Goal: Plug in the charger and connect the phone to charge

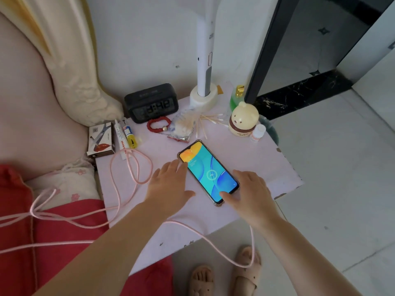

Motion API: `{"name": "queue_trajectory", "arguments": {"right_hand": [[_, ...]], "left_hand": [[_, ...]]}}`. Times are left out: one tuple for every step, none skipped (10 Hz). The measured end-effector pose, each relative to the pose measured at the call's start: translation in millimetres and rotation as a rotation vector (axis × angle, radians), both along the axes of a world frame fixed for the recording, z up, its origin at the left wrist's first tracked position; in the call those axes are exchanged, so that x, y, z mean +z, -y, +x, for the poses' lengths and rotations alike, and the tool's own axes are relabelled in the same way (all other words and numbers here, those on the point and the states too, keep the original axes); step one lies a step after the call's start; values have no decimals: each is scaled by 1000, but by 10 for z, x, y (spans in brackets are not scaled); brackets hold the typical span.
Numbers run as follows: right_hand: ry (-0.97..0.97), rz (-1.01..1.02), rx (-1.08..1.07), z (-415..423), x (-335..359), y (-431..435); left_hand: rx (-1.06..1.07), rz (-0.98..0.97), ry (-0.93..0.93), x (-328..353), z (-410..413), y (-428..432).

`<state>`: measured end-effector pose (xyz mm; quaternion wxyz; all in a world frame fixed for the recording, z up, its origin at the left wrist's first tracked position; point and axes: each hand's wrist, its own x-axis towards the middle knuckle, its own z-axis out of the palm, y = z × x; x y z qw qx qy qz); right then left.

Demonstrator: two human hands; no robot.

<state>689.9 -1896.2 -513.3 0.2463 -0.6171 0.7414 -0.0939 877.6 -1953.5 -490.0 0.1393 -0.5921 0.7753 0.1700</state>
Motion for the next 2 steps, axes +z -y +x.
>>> {"name": "queue_trajectory", "arguments": {"right_hand": [[-40,111,57,-52,269,6],[-116,200,151,-67,608,-20]], "left_hand": [[-7,36,19,259,-124,-50],[-12,101,8,537,-233,-137]]}}
